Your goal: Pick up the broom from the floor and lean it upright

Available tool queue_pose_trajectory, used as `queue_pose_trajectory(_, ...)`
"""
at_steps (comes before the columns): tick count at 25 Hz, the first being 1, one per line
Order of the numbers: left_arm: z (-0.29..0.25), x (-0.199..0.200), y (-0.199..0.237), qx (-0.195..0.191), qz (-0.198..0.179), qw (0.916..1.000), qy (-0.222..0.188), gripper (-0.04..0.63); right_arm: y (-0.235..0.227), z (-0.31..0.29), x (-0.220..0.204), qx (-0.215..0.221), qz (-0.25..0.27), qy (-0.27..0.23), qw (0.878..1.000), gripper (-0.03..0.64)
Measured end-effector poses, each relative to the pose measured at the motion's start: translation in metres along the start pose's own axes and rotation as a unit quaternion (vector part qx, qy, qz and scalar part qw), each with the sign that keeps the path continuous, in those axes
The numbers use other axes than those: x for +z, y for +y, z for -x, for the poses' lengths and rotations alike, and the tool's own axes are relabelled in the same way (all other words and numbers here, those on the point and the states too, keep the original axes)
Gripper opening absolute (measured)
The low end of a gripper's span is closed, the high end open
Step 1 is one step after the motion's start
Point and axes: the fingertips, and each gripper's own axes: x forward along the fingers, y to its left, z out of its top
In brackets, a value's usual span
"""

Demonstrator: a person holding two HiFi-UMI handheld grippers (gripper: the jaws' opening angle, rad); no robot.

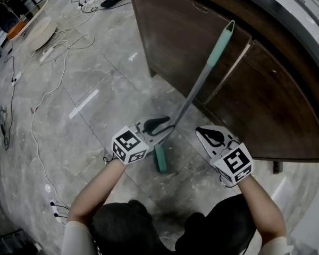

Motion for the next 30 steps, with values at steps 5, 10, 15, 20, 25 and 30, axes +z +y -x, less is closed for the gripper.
queue_pose_trajectory(5,0.026,-0.027,-0.004,0.019,0.01,0.9998,0.0,0.06,0.006,-0.008,-0.014,0.005,-0.001,0.01,1.0,0.0)
queue_pose_trajectory(10,0.048,-0.049,-0.001,0.043,-0.012,0.999,0.006,0.029,0.008,-0.022,-0.024,0.003,-0.036,0.01,0.999,0.0)
queue_pose_trajectory(15,0.07,-0.079,-0.005,0.061,-0.005,0.9975,0.034,0.009,0.013,-0.036,-0.03,-0.005,-0.08,0.034,0.996,0.0)
queue_pose_trajectory(20,0.107,-0.043,-0.016,0.092,0.078,0.9925,0.021,0.009,0.033,-0.031,0.0,-0.037,-0.091,0.036,0.995,0.0)
queue_pose_trajectory(25,0.15,0.019,-0.046,0.114,0.121,0.985,0.045,0.008,0.077,-0.004,0.048,-0.026,-0.103,0.051,0.993,0.0)
queue_pose_trajectory(30,0.189,0.095,-0.096,0.124,0.094,0.9844,0.082,0.008,0.095,0.055,0.124,-0.022,-0.122,0.059,0.991,0.0)
